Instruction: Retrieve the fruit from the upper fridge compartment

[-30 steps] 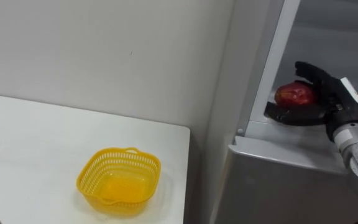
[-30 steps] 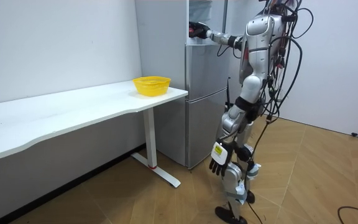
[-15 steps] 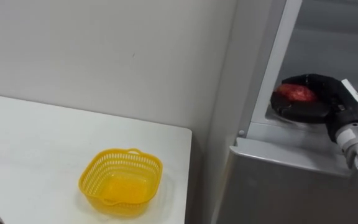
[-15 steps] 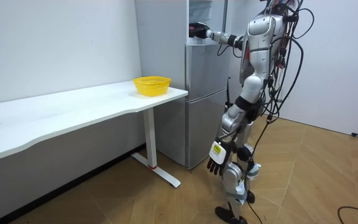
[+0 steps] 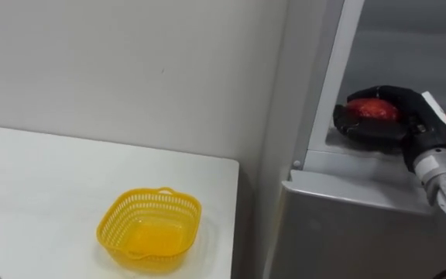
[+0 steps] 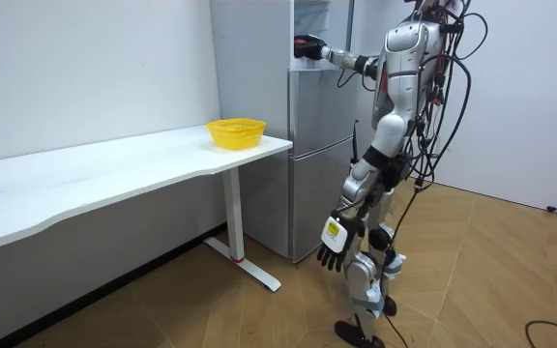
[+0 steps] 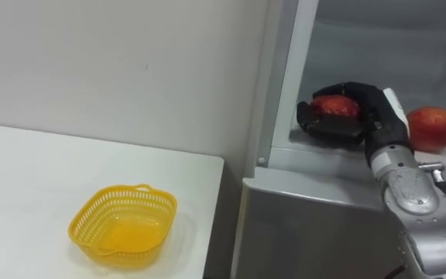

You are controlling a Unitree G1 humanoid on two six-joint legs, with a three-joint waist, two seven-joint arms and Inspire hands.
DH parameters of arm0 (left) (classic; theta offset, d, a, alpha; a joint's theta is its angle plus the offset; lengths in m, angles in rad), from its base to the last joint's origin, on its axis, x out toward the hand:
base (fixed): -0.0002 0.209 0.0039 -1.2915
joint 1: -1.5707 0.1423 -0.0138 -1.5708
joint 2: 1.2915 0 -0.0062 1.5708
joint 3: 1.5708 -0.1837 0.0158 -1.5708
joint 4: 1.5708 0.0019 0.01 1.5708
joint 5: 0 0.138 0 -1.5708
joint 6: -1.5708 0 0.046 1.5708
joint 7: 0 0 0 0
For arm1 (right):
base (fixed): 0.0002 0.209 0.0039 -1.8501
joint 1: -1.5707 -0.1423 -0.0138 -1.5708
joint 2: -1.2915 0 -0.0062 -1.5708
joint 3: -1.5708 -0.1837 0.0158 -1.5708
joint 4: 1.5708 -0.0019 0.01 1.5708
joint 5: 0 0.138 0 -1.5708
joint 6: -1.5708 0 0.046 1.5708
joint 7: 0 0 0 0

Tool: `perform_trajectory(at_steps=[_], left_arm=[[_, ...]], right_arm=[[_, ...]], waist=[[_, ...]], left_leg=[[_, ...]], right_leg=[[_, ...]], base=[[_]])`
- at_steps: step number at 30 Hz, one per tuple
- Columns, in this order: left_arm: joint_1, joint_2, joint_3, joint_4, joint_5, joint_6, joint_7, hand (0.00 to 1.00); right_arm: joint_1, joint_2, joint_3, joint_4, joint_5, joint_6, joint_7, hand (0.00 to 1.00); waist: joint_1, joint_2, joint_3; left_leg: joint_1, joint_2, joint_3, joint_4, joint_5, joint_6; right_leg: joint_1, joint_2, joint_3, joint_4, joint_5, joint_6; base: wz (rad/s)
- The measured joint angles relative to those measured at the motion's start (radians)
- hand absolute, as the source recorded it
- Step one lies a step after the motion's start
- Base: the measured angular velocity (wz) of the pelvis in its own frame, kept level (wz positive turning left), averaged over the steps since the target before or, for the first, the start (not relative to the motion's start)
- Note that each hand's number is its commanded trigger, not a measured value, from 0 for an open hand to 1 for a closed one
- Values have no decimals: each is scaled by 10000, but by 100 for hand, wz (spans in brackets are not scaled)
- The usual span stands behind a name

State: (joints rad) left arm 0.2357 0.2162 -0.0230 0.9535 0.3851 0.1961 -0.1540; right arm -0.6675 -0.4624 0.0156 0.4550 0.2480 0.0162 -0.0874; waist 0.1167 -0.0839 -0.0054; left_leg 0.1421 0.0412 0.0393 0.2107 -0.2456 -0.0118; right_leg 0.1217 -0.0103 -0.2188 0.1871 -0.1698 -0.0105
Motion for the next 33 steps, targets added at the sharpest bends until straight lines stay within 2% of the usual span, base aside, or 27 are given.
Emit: perform_trajectory(at_steps=[2,4,5,7,12,18,23,30,33], left_arm=[[-6,-2,0,0,1,-13,1,0],[-34,-2,-5,4,3,-78,149,0],[-54,-6,-8,5,3,-84,178,0],[-90,-55,-8,51,2,-210,342,0],[-135,-63,-174,110,-42,-593,630,0],[-146,-147,-218,621,1,-1094,857,0],[-35,-161,-202,1133,1,-1254,850,0],[-66,-269,-212,1395,-7,-1650,734,0],[-92,-270,-212,1407,-7,-1754,681,0]], right_arm=[[338,135,-20,-715,-3,-5,-220,100],[1108,396,-283,-1941,-105,-42,-567,100],[1312,492,-371,-2256,-167,-52,-659,100],[1826,943,-449,-3235,-227,-174,-1046,100],[2416,1388,-288,-4549,-233,-205,-1485,100],[3492,1477,43,-6186,-468,-345,-1927,100],[3649,1643,18,-7309,-795,-922,-2096,100],[3654,1832,19,-8687,-2676,-1998,-2399,100],[3654,1838,50,-9092,-3280,-2180,-2375,100]], waist=[[-19,13,8],[-38,142,77],[-40,130,68],[-30,275,109],[-113,552,64],[-156,574,54],[-326,569,53],[-327,607,66],[-311,587,55]], left_leg=[[-17,2,5,-60,0,0],[-18,2,9,-60,0,0],[-6,2,17,-60,0,0],[-1,-3,76,-60,0,1],[-87,-5,142,-68,2,3],[-82,-3,168,-84,3,2],[-91,-9,163,-82,3,3],[-68,-8,142,-125,2,3],[-80,-9,149,-139,2,3]], right_leg=[[7,1,-29,-20,0,1],[2,0,-30,-21,-1,2],[-1,-1,-27,-20,-1,3],[-29,-10,-5,-18,-2,4],[-170,-8,73,-14,-3,6],[-203,-5,153,7,-3,7],[-207,-10,151,19,-4,8],[-157,2,145,-4,-4,8],[-171,4,164,-18,-4,8]], base=[[0],[0],[-4],[-8],[-4],[-1],[0],[0],[0]])
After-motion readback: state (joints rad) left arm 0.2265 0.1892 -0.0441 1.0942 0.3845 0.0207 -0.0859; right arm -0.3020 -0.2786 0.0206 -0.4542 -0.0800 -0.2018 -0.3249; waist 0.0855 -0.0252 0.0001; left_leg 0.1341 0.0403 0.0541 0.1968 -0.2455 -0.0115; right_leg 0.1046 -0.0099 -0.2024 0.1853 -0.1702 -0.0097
